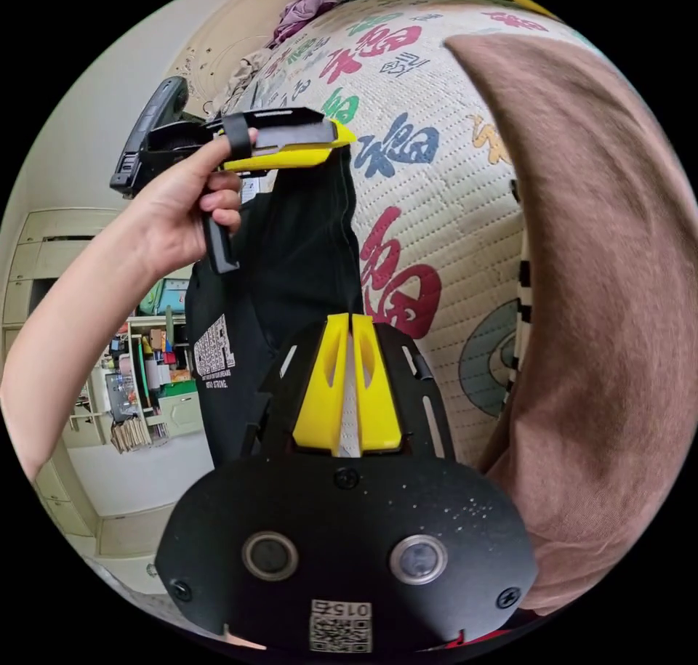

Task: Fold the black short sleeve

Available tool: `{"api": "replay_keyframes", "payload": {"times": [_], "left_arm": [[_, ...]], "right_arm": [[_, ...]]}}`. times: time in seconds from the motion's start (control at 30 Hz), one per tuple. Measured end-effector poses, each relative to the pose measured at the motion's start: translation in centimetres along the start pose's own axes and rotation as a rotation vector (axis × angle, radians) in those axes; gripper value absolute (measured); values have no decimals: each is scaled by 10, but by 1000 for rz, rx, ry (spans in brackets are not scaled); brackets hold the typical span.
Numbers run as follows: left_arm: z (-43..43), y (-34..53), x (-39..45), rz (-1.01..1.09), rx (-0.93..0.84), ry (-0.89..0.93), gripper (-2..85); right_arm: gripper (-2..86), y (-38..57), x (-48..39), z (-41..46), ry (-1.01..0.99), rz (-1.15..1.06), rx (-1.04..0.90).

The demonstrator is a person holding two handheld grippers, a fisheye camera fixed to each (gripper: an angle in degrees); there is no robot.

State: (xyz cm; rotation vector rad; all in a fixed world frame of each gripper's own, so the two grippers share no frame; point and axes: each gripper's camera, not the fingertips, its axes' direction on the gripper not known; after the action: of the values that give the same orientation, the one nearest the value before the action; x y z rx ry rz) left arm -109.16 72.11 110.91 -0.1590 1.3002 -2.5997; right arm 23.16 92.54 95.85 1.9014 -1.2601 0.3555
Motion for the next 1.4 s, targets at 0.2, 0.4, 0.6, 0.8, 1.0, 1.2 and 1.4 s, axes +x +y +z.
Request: {"api": "replay_keyframes", "payload": {"times": [0.2,0.4,0.6,0.8,1.0,1.2,1.4], "left_arm": [[-7,-7,20,29,62,56,9],[15,0,-1,0,33,121,4],[-54,66,-37,-29,295,229,2],[-149,218,-132,-153,482,220,2],[-160,364,-235,-349,479,152,3],[-104,425,-297,-480,327,168,7],[-114,418,-308,-440,381,140,51]], "right_arm": [[1,8,20,-17,-19,9,9],[0,6,35,-17,-43,28,1],[0,16,15,-46,-72,-84,40],[-3,54,-62,-65,-98,-326,71],[-5,107,-138,15,-71,-456,-76],[-2,134,-141,81,-1,-391,-196],[36,93,-93,65,-46,-242,-85]]}}
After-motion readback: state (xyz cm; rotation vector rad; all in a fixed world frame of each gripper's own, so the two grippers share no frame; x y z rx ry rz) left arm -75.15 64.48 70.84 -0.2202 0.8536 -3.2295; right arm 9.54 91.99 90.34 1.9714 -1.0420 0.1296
